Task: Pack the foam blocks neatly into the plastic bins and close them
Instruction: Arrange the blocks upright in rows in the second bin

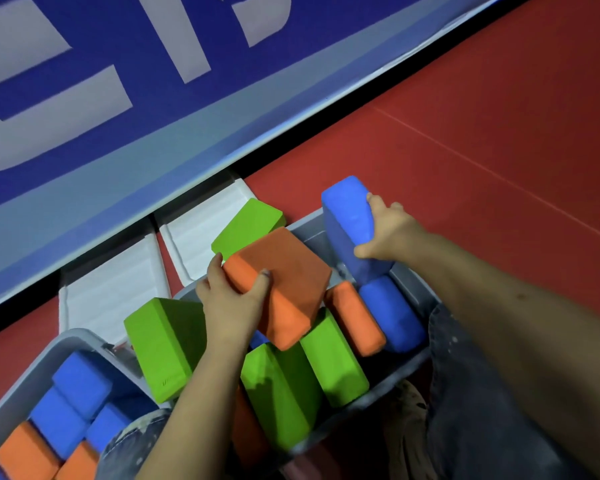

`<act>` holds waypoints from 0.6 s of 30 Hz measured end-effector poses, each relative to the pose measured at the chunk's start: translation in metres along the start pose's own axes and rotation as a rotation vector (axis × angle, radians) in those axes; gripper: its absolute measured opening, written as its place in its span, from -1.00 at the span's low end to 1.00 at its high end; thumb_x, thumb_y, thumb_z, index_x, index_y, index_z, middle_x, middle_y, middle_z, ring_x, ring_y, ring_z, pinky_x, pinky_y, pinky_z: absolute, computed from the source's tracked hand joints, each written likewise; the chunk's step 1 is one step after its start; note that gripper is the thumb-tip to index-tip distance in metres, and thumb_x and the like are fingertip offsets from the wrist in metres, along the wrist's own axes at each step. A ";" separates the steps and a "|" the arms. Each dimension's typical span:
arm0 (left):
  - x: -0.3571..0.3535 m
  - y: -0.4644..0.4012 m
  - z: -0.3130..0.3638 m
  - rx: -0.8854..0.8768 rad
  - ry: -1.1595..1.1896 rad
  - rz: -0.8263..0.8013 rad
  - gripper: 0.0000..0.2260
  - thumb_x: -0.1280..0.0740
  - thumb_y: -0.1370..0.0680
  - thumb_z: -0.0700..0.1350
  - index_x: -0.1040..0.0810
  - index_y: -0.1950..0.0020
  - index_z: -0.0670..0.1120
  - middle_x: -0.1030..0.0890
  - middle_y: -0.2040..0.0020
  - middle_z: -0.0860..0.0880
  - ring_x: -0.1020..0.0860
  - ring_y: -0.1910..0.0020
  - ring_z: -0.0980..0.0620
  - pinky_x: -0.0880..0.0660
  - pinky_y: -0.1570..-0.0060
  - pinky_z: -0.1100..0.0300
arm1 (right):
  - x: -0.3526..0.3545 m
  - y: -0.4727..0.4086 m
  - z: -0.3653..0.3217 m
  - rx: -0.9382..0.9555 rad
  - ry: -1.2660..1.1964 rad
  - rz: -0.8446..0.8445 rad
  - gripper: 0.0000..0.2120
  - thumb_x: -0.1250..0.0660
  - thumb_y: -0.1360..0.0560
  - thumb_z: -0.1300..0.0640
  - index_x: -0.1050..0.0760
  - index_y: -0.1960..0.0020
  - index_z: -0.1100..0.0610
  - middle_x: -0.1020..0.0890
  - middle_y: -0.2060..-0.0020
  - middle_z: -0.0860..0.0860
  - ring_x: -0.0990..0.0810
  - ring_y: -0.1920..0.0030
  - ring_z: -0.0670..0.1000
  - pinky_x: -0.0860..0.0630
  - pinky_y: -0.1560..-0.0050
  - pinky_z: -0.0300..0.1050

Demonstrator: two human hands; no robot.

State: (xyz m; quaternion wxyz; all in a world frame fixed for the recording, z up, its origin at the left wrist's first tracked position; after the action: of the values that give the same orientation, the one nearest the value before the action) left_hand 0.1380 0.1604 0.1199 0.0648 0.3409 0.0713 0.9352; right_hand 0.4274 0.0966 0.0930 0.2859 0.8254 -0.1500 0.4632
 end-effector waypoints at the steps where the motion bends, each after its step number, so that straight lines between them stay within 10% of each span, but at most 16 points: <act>1: -0.001 0.000 -0.001 0.011 0.002 0.001 -0.27 -0.44 -0.44 0.11 -0.19 -0.52 -0.01 -0.24 -0.41 -0.16 -0.35 -0.37 -0.14 -0.26 -0.36 0.09 | 0.000 0.000 0.000 -0.003 0.000 0.002 -0.02 -0.45 -0.32 -0.01 0.09 -0.54 0.01 -0.29 -0.27 0.25 -0.46 -0.19 0.28 -0.43 -0.10 -0.07; 11: 0.001 -0.016 -0.018 0.045 -0.050 -0.064 -0.16 -0.36 -0.20 0.42 -0.35 -0.37 0.03 -0.46 -0.28 -0.11 -0.52 -0.18 -0.09 -0.49 -0.20 -0.11 | -0.067 -0.014 0.011 0.004 0.057 -0.123 0.04 -0.43 -0.39 -0.12 0.28 -0.54 -0.06 -0.20 -0.38 0.22 -0.33 -0.32 0.25 -0.40 -0.27 0.06; 18: -0.034 -0.038 0.021 -0.032 -0.146 -0.124 -0.29 -0.44 -0.41 0.18 -0.28 -0.46 -0.04 -0.37 -0.35 -0.13 -0.48 -0.21 -0.07 -0.39 -0.32 0.04 | -0.091 -0.034 0.029 -0.056 0.043 -0.203 0.04 -0.44 -0.40 -0.12 0.29 -0.53 -0.09 -0.17 -0.44 0.18 -0.26 -0.40 0.26 -0.35 -0.30 0.09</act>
State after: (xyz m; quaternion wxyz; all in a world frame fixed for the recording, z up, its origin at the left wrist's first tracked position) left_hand 0.1805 0.1940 0.1078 0.1328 0.4019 0.0726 0.9031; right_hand 0.4166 0.1036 -0.0079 0.3574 0.8179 -0.0724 0.4451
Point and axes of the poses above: each hand's wrist, its own y-axis away from the middle knuckle, its own x-axis out of the back of the hand, z = x × y, the point moved 8 cm from there along -y, towards the middle knuckle
